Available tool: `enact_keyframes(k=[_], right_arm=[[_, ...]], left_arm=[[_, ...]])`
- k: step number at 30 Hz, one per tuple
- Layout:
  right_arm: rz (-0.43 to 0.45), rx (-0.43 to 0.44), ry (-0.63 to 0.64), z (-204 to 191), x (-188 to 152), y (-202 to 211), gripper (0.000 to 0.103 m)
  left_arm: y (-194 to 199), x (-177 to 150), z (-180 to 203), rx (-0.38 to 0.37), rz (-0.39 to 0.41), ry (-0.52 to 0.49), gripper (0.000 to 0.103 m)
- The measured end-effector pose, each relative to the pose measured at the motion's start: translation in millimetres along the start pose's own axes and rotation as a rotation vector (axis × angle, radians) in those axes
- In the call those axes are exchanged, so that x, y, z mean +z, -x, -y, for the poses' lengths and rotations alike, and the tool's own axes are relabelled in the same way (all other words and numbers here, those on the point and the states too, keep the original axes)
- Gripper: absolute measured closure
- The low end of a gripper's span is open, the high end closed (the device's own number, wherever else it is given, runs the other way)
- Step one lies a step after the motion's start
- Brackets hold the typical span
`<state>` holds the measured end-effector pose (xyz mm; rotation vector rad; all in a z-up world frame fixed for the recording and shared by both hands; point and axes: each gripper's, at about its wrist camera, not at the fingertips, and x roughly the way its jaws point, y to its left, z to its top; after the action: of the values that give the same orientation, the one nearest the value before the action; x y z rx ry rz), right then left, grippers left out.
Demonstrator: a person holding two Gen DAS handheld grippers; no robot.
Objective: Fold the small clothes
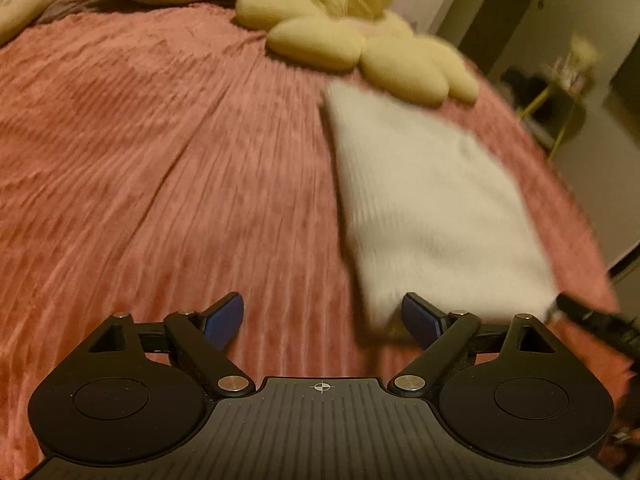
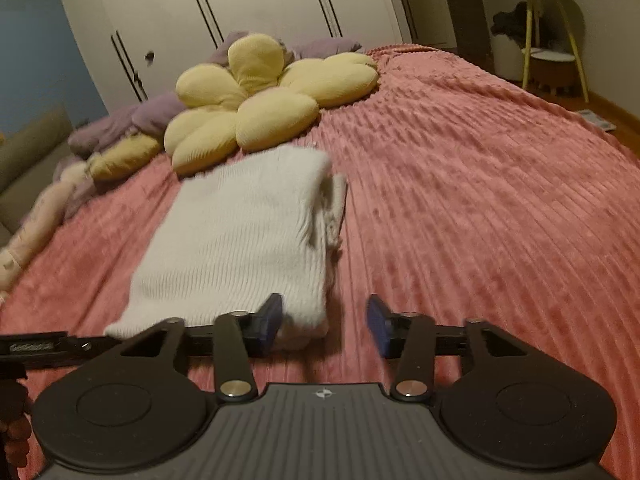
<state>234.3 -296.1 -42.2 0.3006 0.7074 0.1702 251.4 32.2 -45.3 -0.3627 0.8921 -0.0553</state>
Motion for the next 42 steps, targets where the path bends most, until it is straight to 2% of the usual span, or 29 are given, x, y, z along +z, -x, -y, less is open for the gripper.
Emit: enact_keyframes(k=[4, 5, 7, 10, 13, 15, 17, 18, 19, 22, 25, 28, 32, 34, 36, 37, 38, 41, 42], right_arm=[[-0.015, 0.059, -0.064, 12, 18, -13, 0.051], [-0.014, 0.077, -0.079, 13, 23, -18, 0.047], [-0.029, 0.137, -0.11, 15, 33, -32, 0.044], [-0.087, 0.208, -0.173, 21, 47, -63, 0.042], [-0.146, 0.231, -0.238, 29, 56, -92, 0.042], [-0.176, 0.242, -0.275, 35, 58, -108, 0.042], [-0.187, 0.29, -0.311, 39, 59, -119, 0.042], [-0.185, 0.299, -0.325, 40, 59, -123, 0.043], [-0.187, 0.308, -0.345, 42, 59, -128, 0.046], [-0.178, 0.319, -0.386, 42, 59, -135, 0.058], [-0.182, 0.312, -0.376, 37, 61, -134, 0.066], [-0.198, 0.33, -0.373, 24, 65, -125, 0.068], [-0.243, 0.427, -0.352, -5, 51, -114, 0.069], [-0.271, 0.453, -0.328, -23, 35, -109, 0.069], [-0.291, 0.418, -0.265, -42, 19, -105, 0.066], [-0.283, 0.394, -0.236, -49, 14, -101, 0.058], [-0.267, 0.37, -0.218, -54, 12, -94, 0.056], [-0.175, 0.27, -0.136, -64, 14, -61, 0.056], [-0.139, 0.242, -0.109, -68, 17, -51, 0.056]], left_arm=[[-11, 24, -11, -0.133, 0.022, 0.091, 0.01], [-19, 30, -12, -0.166, 0.015, 0.107, 0.01], [-40, 41, -12, -0.201, -0.014, 0.13, 0.011], [-74, 53, -11, -0.255, -0.099, 0.162, 0.013], [-99, 60, -8, -0.306, -0.151, 0.171, 0.016], [-110, 63, -7, -0.336, -0.157, 0.17, 0.024], [-119, 66, -8, -0.342, -0.161, 0.2, 0.033], [-122, 67, -8, -0.338, -0.16, 0.215, 0.04], [-124, 68, -9, -0.342, -0.154, 0.225, 0.047], [-125, 71, -8, -0.354, -0.15, 0.235, 0.058], [-104, 76, -5, -0.342, -0.118, 0.196, 0.061], [-72, 79, -12, -0.334, -0.086, 0.184, 0.061], [-32, 64, -40, -0.208, -0.085, 0.171, 0.059], [-23, 53, -52, -0.114, -0.075, 0.14, 0.048], [-11, 42, -64, -0.035, -0.072, 0.147, 0.045], [-1, 38, -68, -0.037, -0.054, 0.149, 0.045], [9, 33, -69, -0.045, -0.031, 0.145, 0.044], [27, 24, -54, 0.013, 0.033, 0.054, 0.037], [30, 23, -46, 0.036, 0.059, 0.013, 0.031]])
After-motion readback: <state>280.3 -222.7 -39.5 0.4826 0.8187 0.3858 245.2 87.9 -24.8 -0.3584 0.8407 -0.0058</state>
